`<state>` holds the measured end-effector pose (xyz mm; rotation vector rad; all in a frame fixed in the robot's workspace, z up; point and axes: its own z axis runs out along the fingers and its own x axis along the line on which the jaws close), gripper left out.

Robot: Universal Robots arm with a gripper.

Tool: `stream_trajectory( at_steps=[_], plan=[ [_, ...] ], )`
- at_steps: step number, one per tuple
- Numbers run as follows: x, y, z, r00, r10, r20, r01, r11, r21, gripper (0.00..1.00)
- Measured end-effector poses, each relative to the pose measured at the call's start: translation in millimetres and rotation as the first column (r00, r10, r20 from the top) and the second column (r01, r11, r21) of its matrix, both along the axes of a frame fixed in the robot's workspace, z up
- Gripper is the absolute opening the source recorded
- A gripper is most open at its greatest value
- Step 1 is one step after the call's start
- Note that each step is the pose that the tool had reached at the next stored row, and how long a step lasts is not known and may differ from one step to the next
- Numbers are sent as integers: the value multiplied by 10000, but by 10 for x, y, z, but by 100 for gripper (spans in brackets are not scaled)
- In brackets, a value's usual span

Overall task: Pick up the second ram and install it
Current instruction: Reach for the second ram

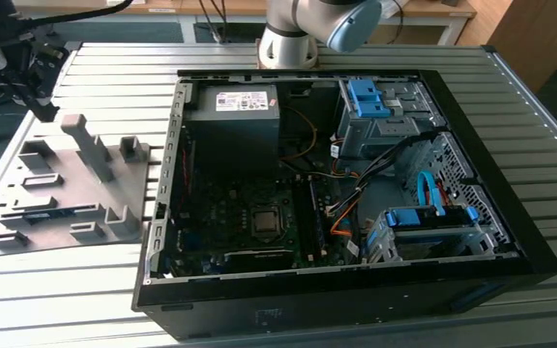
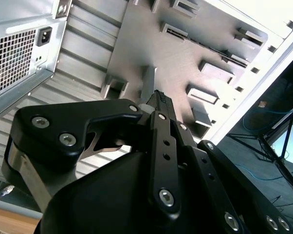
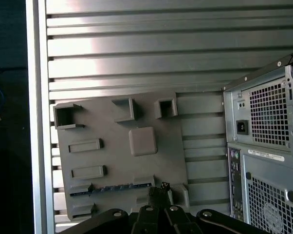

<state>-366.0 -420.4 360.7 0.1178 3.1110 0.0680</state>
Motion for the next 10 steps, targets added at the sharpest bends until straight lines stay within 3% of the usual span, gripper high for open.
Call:
stream_trajectory(
  at_steps=[10],
  plan=[
    [-85,0,-164,10000,-1,1,1,10000,0,10]
  ],
)
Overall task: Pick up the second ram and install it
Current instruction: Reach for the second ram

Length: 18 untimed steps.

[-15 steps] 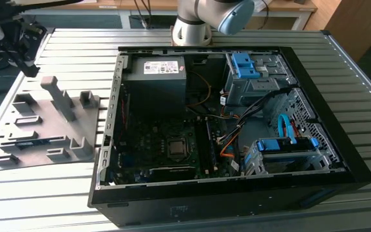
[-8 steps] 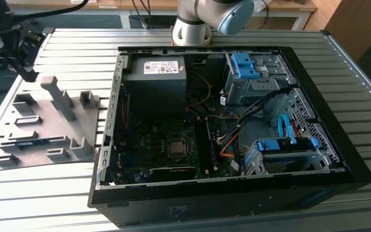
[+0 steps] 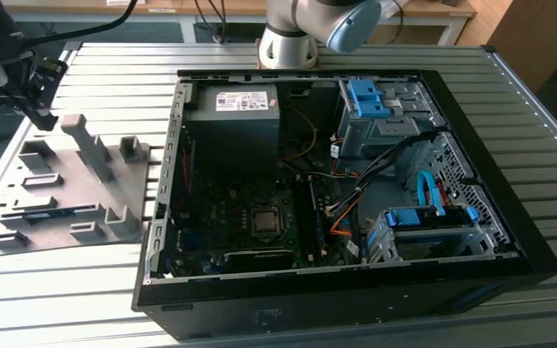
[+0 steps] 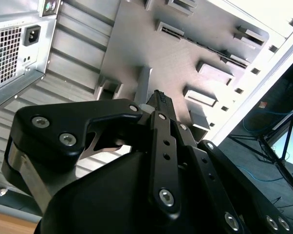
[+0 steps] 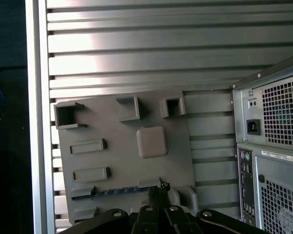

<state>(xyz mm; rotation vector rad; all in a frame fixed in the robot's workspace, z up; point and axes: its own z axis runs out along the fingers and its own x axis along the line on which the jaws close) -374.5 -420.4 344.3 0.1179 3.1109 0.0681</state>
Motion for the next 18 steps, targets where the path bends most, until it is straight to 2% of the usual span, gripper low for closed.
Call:
stream_trajectory(
  at_steps=[18],
  plan=[
    [-115,0,-191,10000,1,2,-1,10000,2,10]
  ],
)
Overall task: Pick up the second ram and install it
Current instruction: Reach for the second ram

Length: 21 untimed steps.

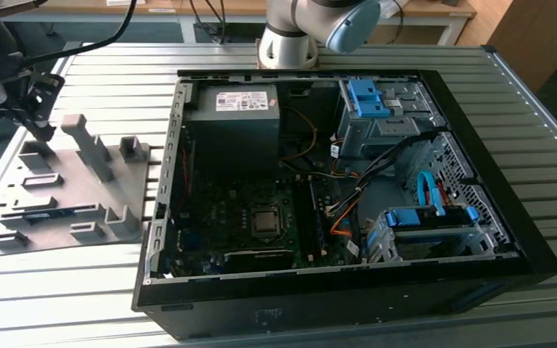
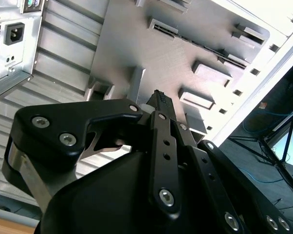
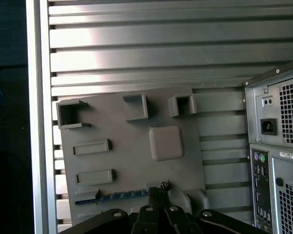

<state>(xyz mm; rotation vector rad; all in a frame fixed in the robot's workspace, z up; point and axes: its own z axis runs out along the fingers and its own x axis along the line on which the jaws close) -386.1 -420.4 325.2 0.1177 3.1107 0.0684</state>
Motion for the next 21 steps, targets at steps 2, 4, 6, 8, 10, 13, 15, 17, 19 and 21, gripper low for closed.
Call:
stream_trajectory(
  at_steps=[2,4,6,8,10,13,15,17,19,21],
  plan=[
    [-15,0,-34,10000,-1,-2,1,10000,-1,10],
    [-29,0,-71,10000,0,-1,0,10000,-1,10],
    [-60,0,-106,10000,-1,-3,1,10000,-2,10],
    [-105,-6,-138,10000,-1,-1,1,10000,-1,10],
    [-153,-25,-159,10000,-1,-1,1,10000,-2,10],
    [-202,-65,-189,10000,2,1,-2,10000,0,10],
    [-231,-93,-204,10000,0,-2,0,10000,-1,10],
    [-254,-118,-220,10000,0,-1,0,10000,-1,10],
    [-268,-134,-236,10000,-1,-1,1,10000,-1,10],
    [-278,-145,-257,10000,0,0,0,10000,0,10]
  ],
)
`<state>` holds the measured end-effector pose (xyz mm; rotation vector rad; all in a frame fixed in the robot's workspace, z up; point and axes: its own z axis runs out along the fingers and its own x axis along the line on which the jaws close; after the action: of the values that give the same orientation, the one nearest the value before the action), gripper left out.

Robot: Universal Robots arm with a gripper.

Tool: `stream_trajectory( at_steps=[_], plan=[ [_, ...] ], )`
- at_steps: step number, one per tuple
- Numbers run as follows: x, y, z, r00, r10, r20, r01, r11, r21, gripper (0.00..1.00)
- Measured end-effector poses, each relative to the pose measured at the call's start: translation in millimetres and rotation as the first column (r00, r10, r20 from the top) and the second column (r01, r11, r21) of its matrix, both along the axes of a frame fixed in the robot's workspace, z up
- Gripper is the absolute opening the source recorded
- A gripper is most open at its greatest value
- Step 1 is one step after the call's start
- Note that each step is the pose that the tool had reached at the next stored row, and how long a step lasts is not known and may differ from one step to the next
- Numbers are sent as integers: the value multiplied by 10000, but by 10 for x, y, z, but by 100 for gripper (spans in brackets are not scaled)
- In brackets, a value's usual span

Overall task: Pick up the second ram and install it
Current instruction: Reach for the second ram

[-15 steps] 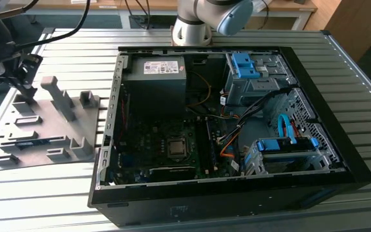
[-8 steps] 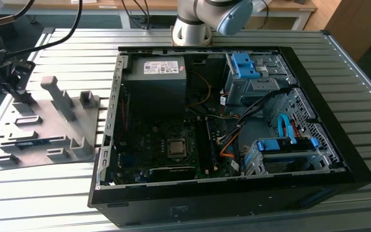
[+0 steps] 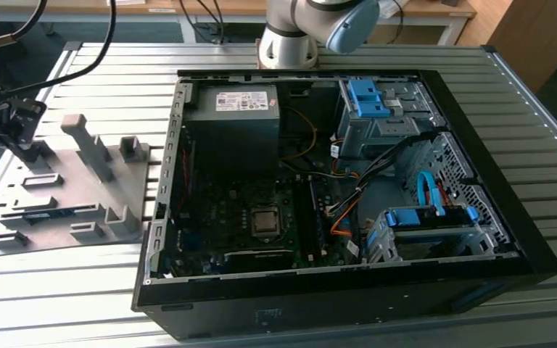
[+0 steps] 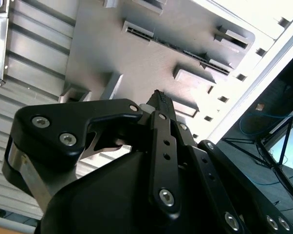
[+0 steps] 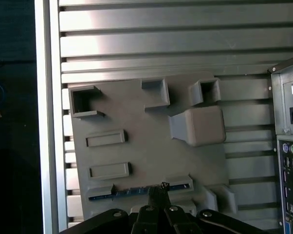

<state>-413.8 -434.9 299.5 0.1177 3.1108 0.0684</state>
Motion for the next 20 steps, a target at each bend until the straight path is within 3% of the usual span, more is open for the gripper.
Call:
stream_trajectory(
  at_steps=[20],
  plan=[
    [-55,-72,-179,10000,1,-1,-1,10000,-1,10]
  ],
)
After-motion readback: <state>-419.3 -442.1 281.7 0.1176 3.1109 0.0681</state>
